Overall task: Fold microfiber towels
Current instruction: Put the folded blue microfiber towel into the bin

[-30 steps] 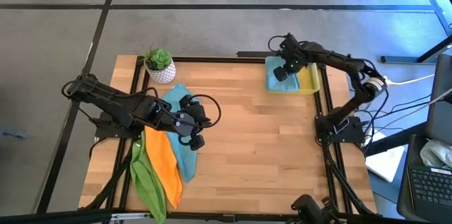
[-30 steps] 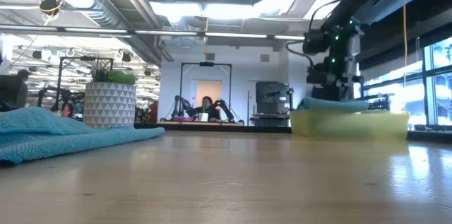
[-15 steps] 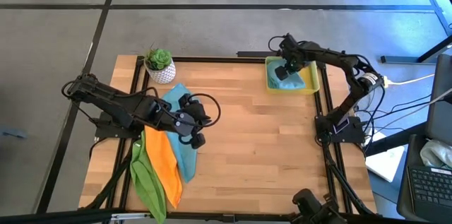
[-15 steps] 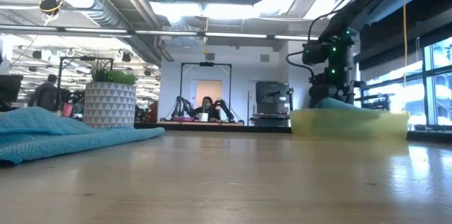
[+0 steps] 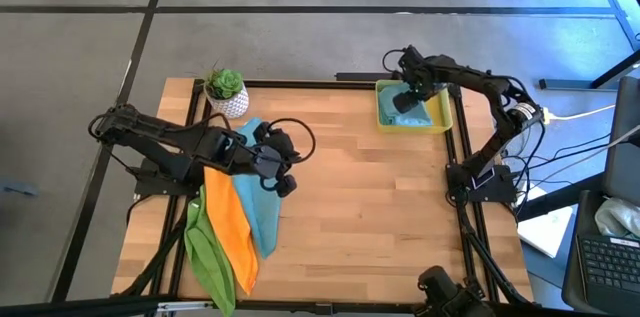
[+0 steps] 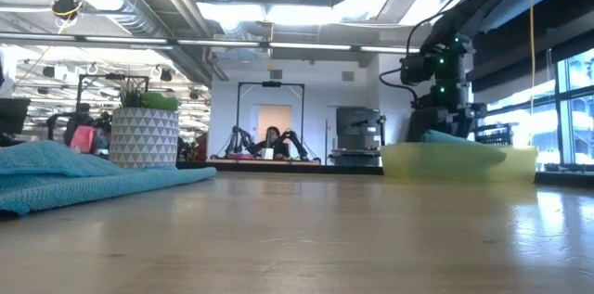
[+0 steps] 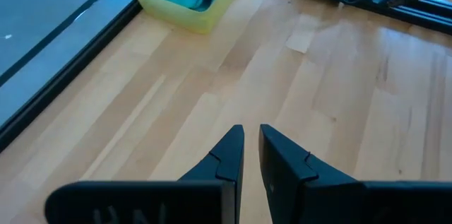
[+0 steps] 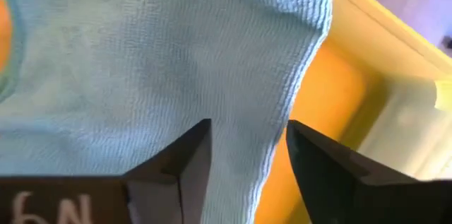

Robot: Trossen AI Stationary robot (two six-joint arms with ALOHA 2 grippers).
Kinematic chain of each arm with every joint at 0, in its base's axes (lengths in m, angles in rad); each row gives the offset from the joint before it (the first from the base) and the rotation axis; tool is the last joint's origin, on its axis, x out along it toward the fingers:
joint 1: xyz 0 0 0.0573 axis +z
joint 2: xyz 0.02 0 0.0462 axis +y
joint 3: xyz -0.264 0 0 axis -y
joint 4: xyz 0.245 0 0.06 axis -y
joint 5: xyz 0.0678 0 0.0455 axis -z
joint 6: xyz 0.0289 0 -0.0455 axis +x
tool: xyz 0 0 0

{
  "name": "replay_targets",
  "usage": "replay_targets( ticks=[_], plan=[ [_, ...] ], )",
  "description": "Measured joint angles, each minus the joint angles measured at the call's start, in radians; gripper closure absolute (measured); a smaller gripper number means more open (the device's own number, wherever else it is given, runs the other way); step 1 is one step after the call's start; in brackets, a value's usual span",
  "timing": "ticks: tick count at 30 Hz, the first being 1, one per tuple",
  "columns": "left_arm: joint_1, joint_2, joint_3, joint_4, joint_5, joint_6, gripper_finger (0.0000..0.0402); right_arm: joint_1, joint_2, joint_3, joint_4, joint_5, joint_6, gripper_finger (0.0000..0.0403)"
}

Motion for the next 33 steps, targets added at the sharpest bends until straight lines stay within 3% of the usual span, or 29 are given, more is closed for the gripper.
replay_targets(
  ticks=[5,11,18,27,33],
  plan=[
    [0.003,0.0,0.031,0.023,-0.002,0.006,0.0365,-0.006,0.0,0.077,-0.04,-0.174,0.027,0.0203],
    [-0.007,0.0,0.035,0.052,-0.004,-0.007,0.0365,-0.007,-0.001,0.187,-0.127,-0.202,0.004,0.0202],
    [-0.04,0.0,0.04,0.055,-0.059,-0.103,0.0365,-0.006,-0.006,0.289,-0.198,-0.355,-0.099,0.0202],
    [-0.095,0.0,0.04,0.055,-0.156,-0.214,0.0365,-0.007,-0.006,0.217,-0.263,-0.382,-0.103,0.0203],
    [-0.111,0.0,0.04,0.064,-0.157,-0.235,0.0365,-0.008,-0.005,0.105,-0.289,-0.52,-0.041,0.0235]
  ],
)
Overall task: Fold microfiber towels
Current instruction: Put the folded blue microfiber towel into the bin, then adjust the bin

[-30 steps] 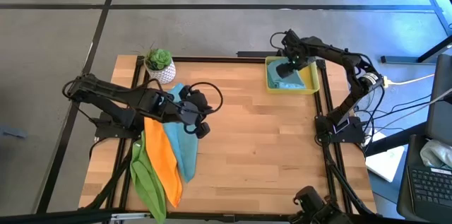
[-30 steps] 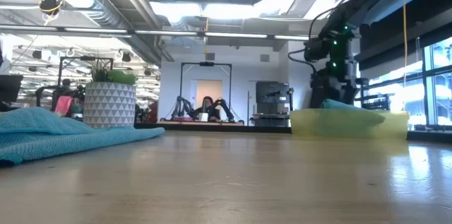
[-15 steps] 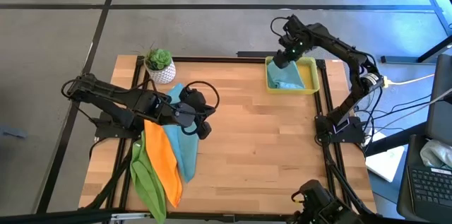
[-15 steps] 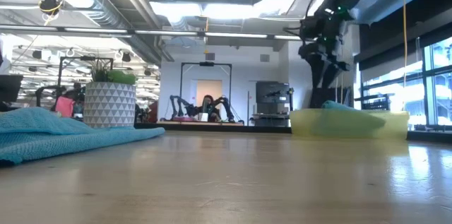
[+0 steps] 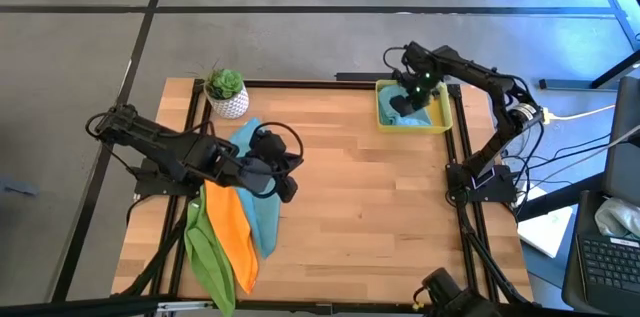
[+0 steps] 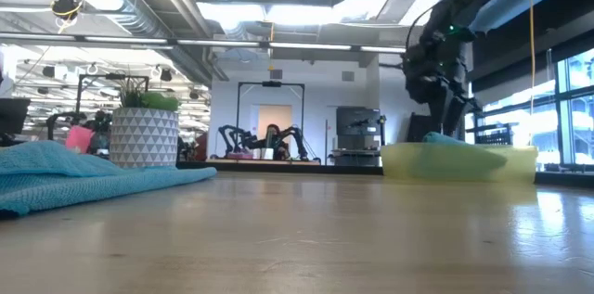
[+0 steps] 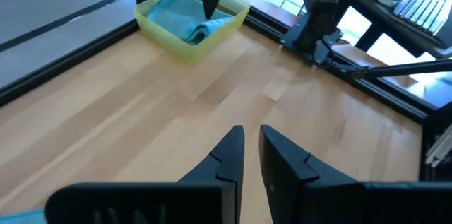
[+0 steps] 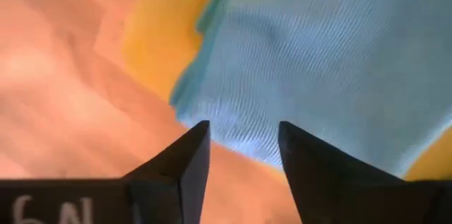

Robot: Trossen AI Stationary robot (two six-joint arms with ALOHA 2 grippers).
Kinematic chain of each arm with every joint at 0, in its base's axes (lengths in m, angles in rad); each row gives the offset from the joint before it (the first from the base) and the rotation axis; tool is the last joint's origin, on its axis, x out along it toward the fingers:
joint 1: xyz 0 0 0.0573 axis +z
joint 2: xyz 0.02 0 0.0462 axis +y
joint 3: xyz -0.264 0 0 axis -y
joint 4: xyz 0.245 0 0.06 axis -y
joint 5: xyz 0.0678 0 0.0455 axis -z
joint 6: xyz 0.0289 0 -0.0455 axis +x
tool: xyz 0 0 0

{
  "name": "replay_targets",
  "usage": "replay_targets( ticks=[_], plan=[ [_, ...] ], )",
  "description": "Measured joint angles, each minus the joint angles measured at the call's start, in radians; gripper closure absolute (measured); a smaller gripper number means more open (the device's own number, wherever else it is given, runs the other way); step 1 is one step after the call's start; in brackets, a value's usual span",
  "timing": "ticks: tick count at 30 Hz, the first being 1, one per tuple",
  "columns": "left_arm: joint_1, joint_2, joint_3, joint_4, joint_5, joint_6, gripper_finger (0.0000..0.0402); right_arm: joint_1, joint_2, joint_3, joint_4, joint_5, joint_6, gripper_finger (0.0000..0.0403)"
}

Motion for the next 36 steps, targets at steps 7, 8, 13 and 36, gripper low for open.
replay_targets(
  ticks=[7,8,13,36],
  plan=[
    [-0.002,0.006,0.0,0.011,-0.002,-0.005,0.0365,0.012,0.0,-0.152,0.18,-0.016,0.042,0.0277],
    [-0.002,0.006,0.0,0.012,-0.002,-0.005,0.0365,0.012,0.0,-0.17,0.211,-0.018,0.05,0.0282],
    [-0.001,0.006,0.0,0.022,-0.005,-0.031,0.0365,0.012,0.0,-0.253,0.358,-0.018,0.096,0.0301],
    [0.009,0.049,-0.008,-0.5,-0.041,-0.558,0.0365,0.029,-0.247,-0.195,0.392,0.088,0.021,0.0335]
  ],
)
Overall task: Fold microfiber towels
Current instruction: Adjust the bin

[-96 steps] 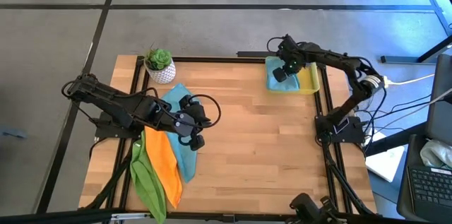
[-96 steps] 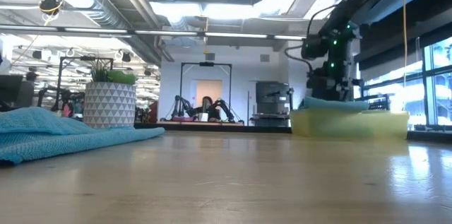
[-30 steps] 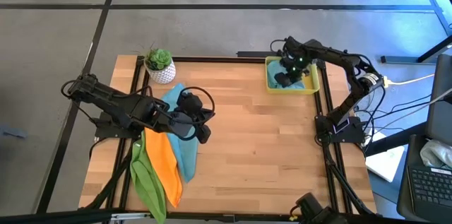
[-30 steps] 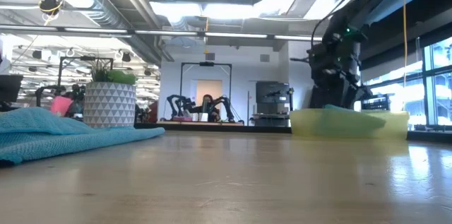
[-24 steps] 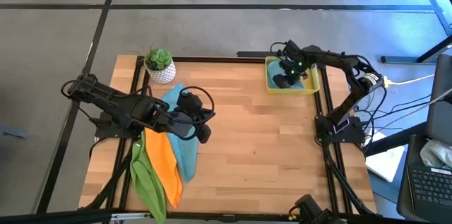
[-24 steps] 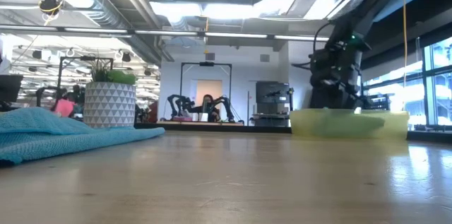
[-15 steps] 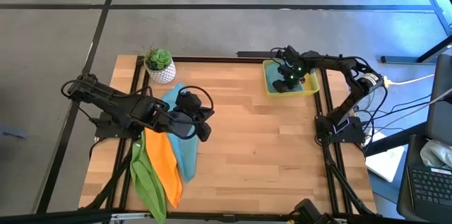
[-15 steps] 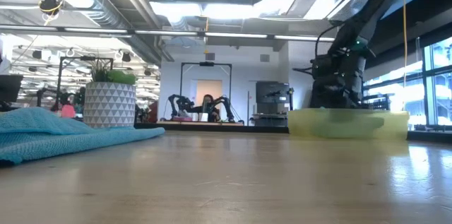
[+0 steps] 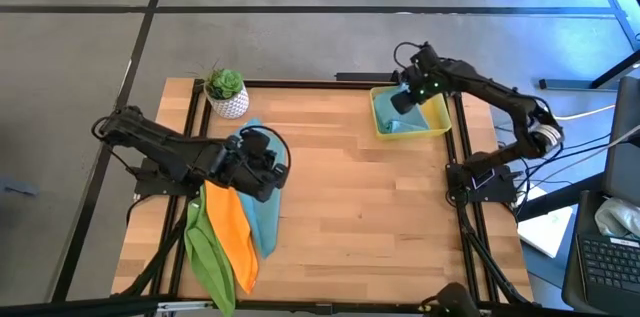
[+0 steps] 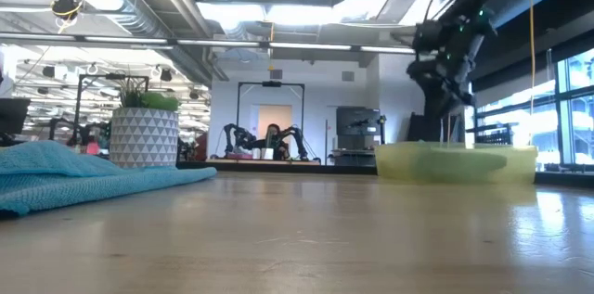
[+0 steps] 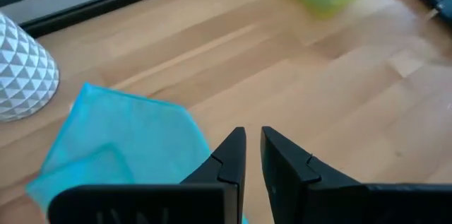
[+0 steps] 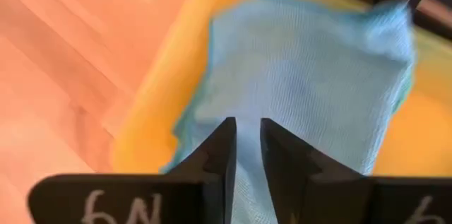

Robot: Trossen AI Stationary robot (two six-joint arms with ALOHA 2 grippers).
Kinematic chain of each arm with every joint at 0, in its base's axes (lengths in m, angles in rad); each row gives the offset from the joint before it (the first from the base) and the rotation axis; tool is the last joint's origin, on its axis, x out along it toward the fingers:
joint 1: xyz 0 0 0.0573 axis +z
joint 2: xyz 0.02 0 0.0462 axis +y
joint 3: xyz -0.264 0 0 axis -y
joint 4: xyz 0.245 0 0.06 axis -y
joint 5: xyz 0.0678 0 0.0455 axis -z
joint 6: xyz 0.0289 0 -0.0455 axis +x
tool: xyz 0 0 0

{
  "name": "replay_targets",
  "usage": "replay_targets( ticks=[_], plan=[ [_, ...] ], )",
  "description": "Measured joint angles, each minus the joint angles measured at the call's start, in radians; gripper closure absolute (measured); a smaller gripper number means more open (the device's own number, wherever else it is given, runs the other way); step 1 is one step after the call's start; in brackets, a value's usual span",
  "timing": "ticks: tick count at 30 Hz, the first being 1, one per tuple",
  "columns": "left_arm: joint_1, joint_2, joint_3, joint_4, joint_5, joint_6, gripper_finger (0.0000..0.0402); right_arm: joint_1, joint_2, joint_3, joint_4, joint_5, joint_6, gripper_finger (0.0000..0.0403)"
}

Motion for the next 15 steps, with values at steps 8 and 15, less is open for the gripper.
replay_targets(
  ticks=[8,15],
  plan=[
    [0.025,0.031,-0.093,0.016,0.207,-0.021,0.0365,0.072,-0.103,0.009,0.062,-0.133,0.159,0.0336],
    [-0.007,0.034,-0.143,0.117,0.187,-0.022,0.0365,0.251,-0.098,0.009,-0.014,-0.106,0.247,0.0336]
  ],
)
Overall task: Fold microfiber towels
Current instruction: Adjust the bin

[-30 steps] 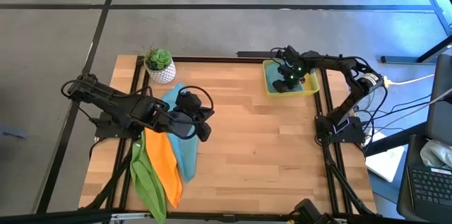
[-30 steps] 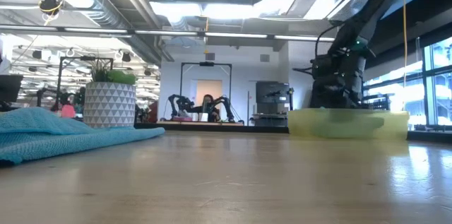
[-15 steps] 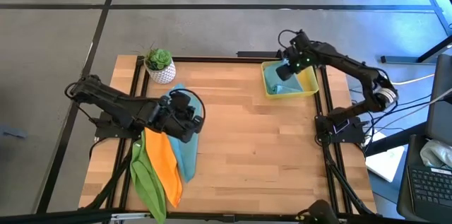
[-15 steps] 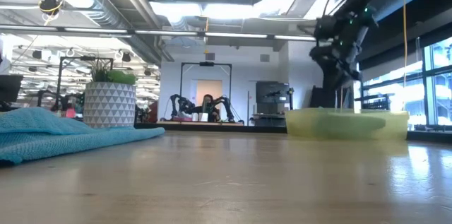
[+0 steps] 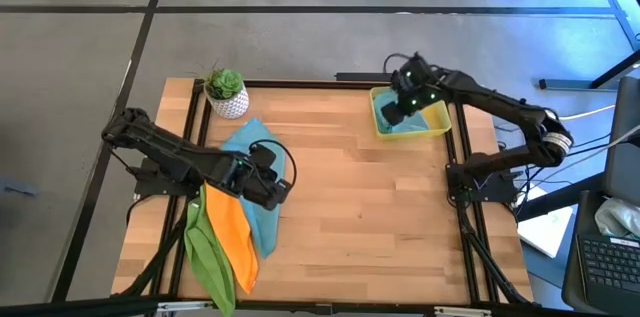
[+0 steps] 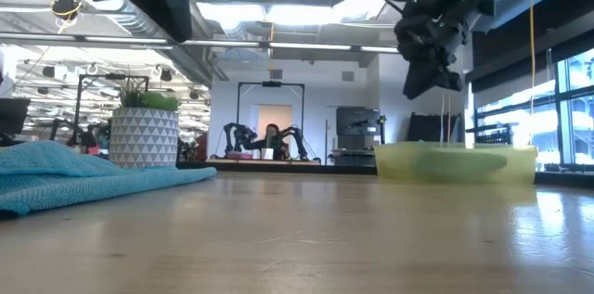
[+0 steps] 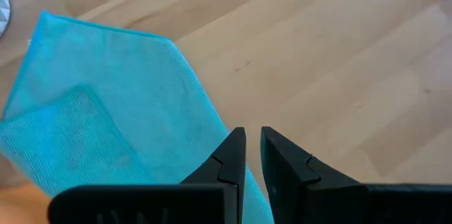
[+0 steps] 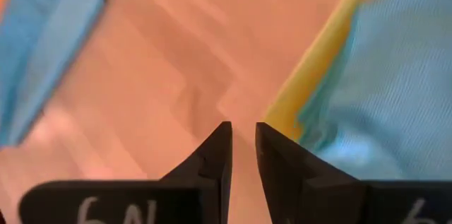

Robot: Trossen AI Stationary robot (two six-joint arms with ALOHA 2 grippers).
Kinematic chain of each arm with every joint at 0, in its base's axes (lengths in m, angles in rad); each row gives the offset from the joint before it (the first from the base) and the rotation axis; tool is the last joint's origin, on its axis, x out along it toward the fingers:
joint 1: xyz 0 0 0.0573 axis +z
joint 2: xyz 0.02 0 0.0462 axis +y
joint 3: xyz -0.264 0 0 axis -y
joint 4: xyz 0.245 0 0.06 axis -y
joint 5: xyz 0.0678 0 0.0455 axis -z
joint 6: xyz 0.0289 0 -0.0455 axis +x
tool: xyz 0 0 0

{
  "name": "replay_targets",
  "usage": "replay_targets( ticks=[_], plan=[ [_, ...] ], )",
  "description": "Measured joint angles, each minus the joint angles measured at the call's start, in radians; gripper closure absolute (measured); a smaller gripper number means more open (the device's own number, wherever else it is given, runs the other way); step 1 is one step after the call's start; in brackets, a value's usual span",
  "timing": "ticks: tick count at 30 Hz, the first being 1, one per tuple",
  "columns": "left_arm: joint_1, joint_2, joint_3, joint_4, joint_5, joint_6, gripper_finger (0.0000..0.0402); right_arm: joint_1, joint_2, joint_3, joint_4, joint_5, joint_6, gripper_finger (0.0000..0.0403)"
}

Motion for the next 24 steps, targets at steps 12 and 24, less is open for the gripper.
replay_targets(
  ticks=[12,24],
  plan=[
    [-0.044,-0.003,0.0,0.029,0.059,0.002,0.0365,0.145,0.026,-0.178,-0.189,0.098,0.229,0.0336],
    [0.017,-0.003,0.0,-0.12,0.107,0.008,0.0365,0.053,0.026,-0.341,0.148,0.203,0.428,0.0336]
  ],
)
